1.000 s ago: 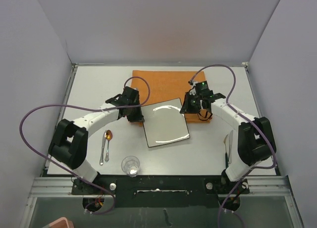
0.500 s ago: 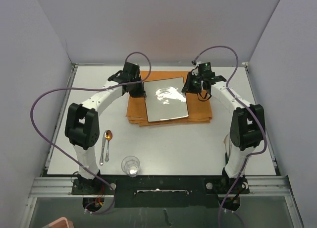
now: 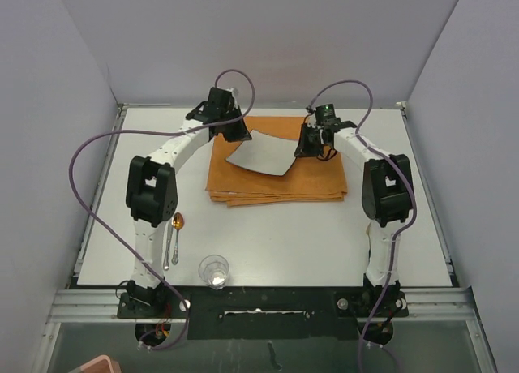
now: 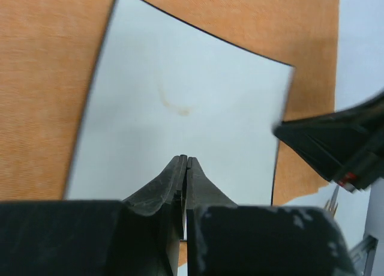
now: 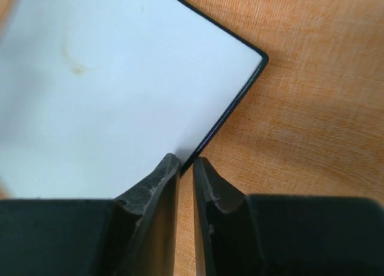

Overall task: Set the dinner table for one person
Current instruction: Place the plate on the napkin.

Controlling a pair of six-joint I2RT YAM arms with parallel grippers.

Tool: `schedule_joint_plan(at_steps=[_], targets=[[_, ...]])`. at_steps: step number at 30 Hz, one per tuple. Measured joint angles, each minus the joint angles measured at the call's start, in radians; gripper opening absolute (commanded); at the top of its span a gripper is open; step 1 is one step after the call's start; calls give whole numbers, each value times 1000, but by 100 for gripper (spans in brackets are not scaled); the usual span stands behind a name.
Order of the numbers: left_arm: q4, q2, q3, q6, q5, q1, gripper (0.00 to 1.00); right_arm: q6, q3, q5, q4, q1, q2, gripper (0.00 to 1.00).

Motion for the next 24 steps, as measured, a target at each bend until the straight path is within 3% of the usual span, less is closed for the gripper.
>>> schedule_joint_plan(at_steps=[8, 17, 22, 24], targets=[[90, 1, -74, -29, 100, -44, 0, -5, 59, -28, -4, -8, 78, 0], [106, -8, -204, -2, 57, -32, 0, -10, 67, -48, 10, -45, 76, 0], [101, -105, -307, 26, -56, -26, 0, 2, 61, -68, 16, -69, 53, 48], [101, -167, -353, 26, -122, -23, 1, 10, 53, -88, 21, -81, 35, 56]])
